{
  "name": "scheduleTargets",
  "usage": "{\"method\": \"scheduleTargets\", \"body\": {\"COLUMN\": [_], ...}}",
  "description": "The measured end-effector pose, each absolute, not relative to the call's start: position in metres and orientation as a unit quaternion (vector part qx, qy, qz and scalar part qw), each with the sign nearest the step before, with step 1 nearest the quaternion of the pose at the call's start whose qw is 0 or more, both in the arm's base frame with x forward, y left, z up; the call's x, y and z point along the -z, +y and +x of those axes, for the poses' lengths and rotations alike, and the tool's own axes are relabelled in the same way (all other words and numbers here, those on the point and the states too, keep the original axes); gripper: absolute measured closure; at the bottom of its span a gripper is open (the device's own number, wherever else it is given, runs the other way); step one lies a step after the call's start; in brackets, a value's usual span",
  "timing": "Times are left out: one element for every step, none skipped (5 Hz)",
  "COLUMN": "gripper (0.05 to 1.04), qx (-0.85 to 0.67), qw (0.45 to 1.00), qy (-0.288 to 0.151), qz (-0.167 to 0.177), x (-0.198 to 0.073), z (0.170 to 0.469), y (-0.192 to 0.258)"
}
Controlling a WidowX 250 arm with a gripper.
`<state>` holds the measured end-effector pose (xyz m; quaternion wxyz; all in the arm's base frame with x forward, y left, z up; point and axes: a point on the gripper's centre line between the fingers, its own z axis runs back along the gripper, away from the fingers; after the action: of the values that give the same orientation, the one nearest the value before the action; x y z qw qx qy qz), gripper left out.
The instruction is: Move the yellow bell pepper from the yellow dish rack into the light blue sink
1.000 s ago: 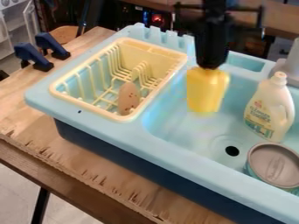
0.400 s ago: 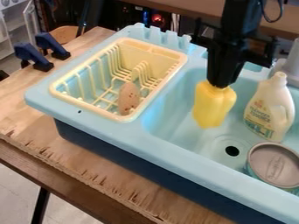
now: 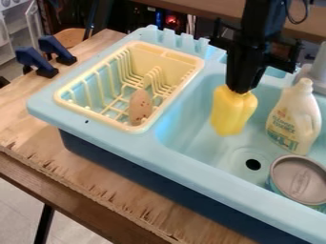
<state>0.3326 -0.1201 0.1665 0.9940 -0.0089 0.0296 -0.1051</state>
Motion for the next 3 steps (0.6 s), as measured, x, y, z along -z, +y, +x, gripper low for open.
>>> {"method": "scheduleTargets", "body": {"gripper": [0.964,0.964,0.943], "qx": [0.098,0.078,0.064], "qw": [0.995,0.996,0.997], "qy": [0.033,0.036,0.031], "qz": [-0.016,-0.025,-0.035], "x": [-0.158,-0.144,-0.142], "z": [0.334,0.336,0.339], "y": [-0.113,-0.099,-0.092]}}
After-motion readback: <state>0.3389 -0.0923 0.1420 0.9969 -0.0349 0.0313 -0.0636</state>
